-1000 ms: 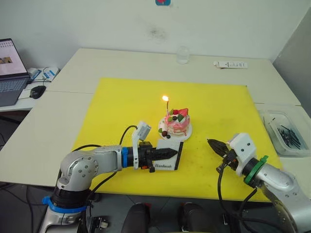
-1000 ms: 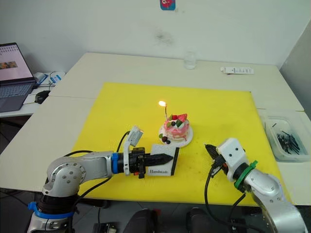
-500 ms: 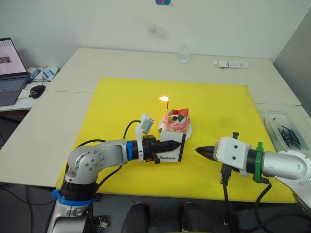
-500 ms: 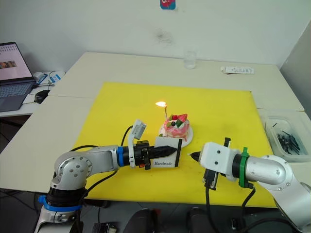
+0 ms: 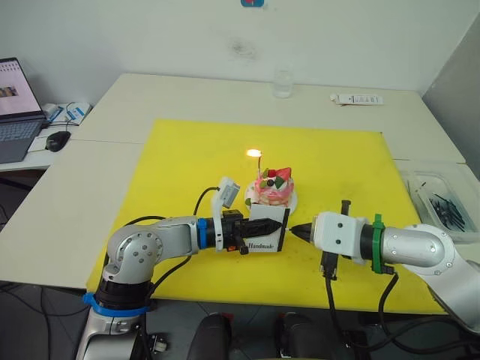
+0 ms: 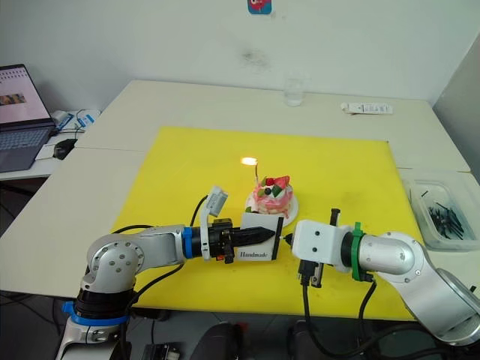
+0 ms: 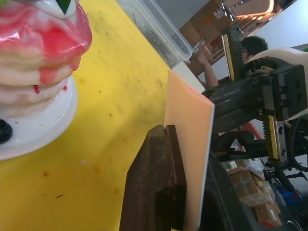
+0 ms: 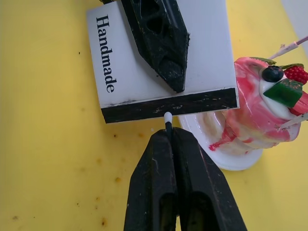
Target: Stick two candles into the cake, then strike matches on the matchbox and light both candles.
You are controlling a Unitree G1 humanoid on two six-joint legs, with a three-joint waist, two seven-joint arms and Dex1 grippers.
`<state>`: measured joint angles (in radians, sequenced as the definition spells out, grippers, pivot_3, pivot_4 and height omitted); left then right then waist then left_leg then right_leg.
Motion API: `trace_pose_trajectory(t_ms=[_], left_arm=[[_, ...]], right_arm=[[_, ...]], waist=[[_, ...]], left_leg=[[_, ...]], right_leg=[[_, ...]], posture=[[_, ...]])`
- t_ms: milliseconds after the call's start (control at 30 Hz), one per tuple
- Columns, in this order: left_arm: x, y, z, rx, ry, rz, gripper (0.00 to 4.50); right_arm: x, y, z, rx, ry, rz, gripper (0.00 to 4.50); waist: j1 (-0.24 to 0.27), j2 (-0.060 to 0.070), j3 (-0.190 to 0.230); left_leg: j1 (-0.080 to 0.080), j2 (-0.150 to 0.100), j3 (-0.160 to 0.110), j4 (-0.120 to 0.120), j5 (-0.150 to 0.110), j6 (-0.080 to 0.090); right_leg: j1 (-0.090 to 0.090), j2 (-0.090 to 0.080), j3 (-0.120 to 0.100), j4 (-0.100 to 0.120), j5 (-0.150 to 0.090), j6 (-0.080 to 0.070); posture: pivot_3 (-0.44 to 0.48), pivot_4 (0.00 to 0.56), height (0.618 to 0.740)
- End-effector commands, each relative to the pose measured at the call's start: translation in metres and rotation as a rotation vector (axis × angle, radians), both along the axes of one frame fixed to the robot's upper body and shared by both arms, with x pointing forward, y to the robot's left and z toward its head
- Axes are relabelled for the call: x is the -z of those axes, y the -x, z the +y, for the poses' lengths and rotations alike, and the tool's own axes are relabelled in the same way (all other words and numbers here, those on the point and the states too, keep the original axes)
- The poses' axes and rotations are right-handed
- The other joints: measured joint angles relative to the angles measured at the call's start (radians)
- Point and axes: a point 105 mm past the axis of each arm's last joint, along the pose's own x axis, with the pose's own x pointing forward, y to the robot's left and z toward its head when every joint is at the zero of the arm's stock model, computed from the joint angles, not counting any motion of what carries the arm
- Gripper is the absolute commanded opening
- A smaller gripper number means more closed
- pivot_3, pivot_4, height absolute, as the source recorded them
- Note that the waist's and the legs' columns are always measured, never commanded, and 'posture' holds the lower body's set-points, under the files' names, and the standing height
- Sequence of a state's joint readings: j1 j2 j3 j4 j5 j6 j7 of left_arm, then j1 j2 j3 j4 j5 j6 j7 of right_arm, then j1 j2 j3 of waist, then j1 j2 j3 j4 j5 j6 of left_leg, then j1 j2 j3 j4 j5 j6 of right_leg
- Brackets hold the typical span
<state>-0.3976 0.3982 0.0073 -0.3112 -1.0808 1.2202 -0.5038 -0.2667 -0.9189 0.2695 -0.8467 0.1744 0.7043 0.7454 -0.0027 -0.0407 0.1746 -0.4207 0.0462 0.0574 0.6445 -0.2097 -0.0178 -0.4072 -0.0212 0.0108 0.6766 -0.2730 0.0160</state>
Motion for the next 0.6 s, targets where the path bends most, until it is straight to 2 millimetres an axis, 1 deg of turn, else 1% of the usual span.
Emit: trace_pose_trajectory(t_ms=[33, 300, 400, 433, 467, 500, 533, 567, 600], left_arm=[[-0.011, 0.009, -0.005, 0.042, 0.043, -0.029, 0.00], [-0.011, 0.013, -0.008, 0.058, 0.059, -0.015, 0.00], [-0.019, 0.011, -0.015, 0.058, 0.108, -0.045, 0.00], [-0.030, 0.006, -0.018, 0.050, 0.137, -0.081, 0.00], [-0.050, -0.003, -0.019, 0.034, 0.164, -0.158, 0.00], [-0.077, -0.013, -0.015, 0.007, 0.191, -0.250, 0.00], [-0.102, -0.022, -0.008, -0.020, 0.208, -0.334, 0.00], [-0.119, -0.026, -0.001, -0.039, 0.216, -0.387, 0.00], [-0.132, -0.028, 0.007, -0.058, 0.215, -0.427, 0.00]], right_arm=[[-0.004, -0.003, 0.002, -0.012, 0.014, -0.040, 0.04], [-0.003, -0.006, 0.013, -0.048, -0.001, -0.045, 0.04], [0.005, -0.001, 0.020, -0.087, 0.004, -0.013, 0.04], [0.010, 0.003, 0.020, -0.109, 0.024, 0.007, 0.04], [0.016, 0.009, 0.018, -0.141, 0.056, 0.033, 0.04], [0.018, 0.015, 0.015, -0.166, 0.077, 0.049, 0.04], [0.019, 0.020, 0.012, -0.184, 0.090, 0.064, 0.04], [0.017, 0.023, 0.009, -0.193, 0.098, 0.069, 0.04], [0.015, 0.023, 0.005, -0.194, 0.103, 0.070, 0.04]], waist=[[0.000, 0.000, 0.000], [0.000, 0.000, 0.000], [0.000, 0.000, 0.000], [0.000, 0.000, 0.000], [0.000, 0.000, 0.000], [0.005, -0.001, 0.001], [0.015, -0.004, 0.003], [0.019, -0.008, 0.005], [0.019, -0.008, 0.005]], left_leg=[[0.000, 0.000, 0.000, 0.000, 0.000, 0.000], [0.000, 0.000, 0.000, 0.000, 0.000, 0.000], [0.000, 0.000, 0.000, 0.000, 0.000, 0.000], [0.000, 0.000, 0.000, 0.000, 0.000, 0.000], [0.000, 0.000, 0.000, 0.000, 0.000, 0.000], [0.000, -0.001, 0.000, 0.001, 0.000, 0.000], [-0.001, -0.001, -0.001, 0.001, 0.000, 0.000], [-0.004, 0.000, -0.003, 0.002, 0.000, 0.000], [-0.007, 0.001, -0.004, 0.004, 0.001, 0.000]], right_leg=[[0.000, 0.000, 0.000, 0.000, 0.000, 0.000], [0.000, 0.000, 0.000, 0.000, 0.000, 0.000], [0.000, 0.000, 0.000, 0.000, 0.000, 0.000], [0.000, 0.000, 0.000, 0.000, 0.000, 0.000], [0.000, 0.000, 0.000, 0.000, 0.000, 0.000], [0.000, 0.000, 0.000, 0.000, 0.000, 0.000], [0.000, 0.000, -0.002, 0.001, 0.000, 0.000], [-0.001, 0.000, -0.006, 0.001, 0.000, 0.000], [-0.002, 0.001, -0.011, 0.001, 0.000, 0.000]], posture=[[0.000, 0.150, 0.727], [0.000, 0.150, 0.727], [0.000, 0.150, 0.727], [0.000, 0.150, 0.727], [0.000, 0.150, 0.727], [0.000, 0.150, 0.727], [0.000, 0.150, 0.727], [0.000, 0.150, 0.727], [0.000, 0.150, 0.727]])
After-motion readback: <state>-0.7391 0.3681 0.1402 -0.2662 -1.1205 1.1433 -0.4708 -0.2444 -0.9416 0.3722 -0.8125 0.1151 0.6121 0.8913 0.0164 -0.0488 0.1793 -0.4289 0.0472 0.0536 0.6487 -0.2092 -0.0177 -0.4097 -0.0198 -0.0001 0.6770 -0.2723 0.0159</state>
